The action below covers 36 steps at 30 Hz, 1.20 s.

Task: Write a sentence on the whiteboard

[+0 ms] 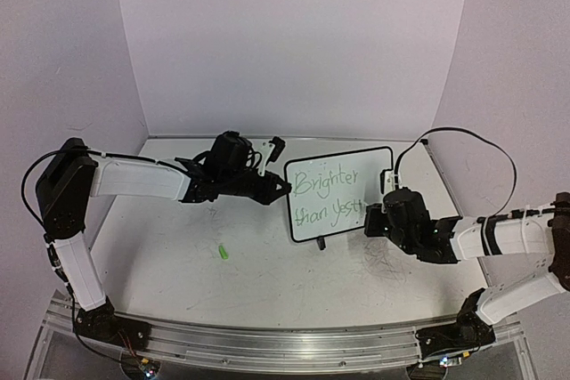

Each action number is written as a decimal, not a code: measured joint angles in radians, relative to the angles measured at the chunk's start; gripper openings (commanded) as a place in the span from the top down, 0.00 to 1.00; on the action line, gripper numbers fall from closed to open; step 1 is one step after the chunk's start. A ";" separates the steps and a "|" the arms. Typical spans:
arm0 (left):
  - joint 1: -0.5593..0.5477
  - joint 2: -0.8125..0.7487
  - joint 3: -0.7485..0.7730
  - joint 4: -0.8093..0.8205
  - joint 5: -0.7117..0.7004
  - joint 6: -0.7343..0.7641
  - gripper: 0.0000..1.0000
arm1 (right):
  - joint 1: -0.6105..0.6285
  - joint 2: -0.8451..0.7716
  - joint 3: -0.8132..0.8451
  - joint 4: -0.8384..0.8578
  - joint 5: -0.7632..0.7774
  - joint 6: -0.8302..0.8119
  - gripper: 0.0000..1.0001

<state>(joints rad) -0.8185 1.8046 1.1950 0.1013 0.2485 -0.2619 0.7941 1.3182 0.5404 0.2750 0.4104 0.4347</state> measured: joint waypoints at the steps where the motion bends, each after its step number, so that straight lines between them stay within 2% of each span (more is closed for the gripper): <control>1: 0.000 0.000 0.000 0.000 0.000 0.000 1.00 | 0.000 0.000 0.000 0.001 -0.002 0.000 1.00; 21: 0.000 -0.004 0.000 -0.004 -0.005 0.000 1.00 | 0.000 0.012 0.000 -0.027 -0.034 0.097 1.00; 36: 0.000 -0.005 0.000 -0.004 -0.008 0.000 1.00 | 0.000 0.019 0.001 -0.078 -0.002 0.124 1.00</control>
<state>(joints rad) -0.8185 1.8000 1.1950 0.0975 0.2401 -0.2617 0.7944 1.3369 0.5415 0.1975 0.4086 0.5588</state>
